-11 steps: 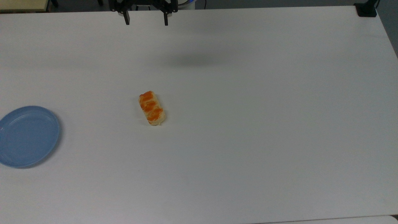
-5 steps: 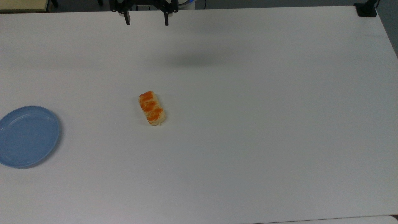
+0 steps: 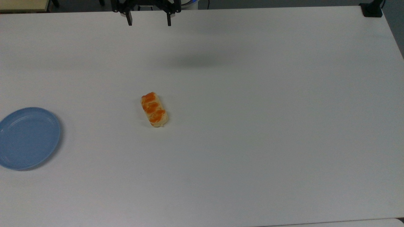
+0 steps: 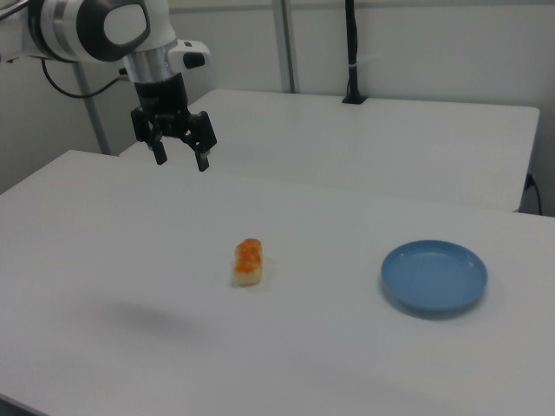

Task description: Put the bread onto the plate

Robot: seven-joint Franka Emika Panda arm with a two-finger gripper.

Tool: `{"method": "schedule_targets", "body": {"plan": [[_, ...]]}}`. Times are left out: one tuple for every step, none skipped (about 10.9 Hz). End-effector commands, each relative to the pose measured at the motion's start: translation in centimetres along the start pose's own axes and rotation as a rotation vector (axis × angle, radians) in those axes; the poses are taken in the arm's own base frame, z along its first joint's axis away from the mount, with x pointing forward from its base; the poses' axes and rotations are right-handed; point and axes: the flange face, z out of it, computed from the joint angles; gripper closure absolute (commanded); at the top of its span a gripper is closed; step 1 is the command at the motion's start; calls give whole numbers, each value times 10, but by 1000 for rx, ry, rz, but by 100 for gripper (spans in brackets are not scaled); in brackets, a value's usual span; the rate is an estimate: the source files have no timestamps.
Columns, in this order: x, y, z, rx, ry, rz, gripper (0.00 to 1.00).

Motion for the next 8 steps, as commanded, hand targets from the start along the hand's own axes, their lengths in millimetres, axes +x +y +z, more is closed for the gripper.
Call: {"method": "schedule_targets", "body": {"plan": [[-4, 1, -2, 5, 14, -89, 0], [-4, 1, -3, 4, 15, -83, 0], [-4, 0, -3, 3, 15, -86, 0], [-6, 0, -4, 3, 15, -88, 0], [-8, 1, -2, 1, -11, -90, 0], [-11, 4, -1, -21, -32, -93, 0], [-13, 5, 0, -47, -49, -100, 0], [-13, 5, 2, -61, -56, -109, 0]]}}
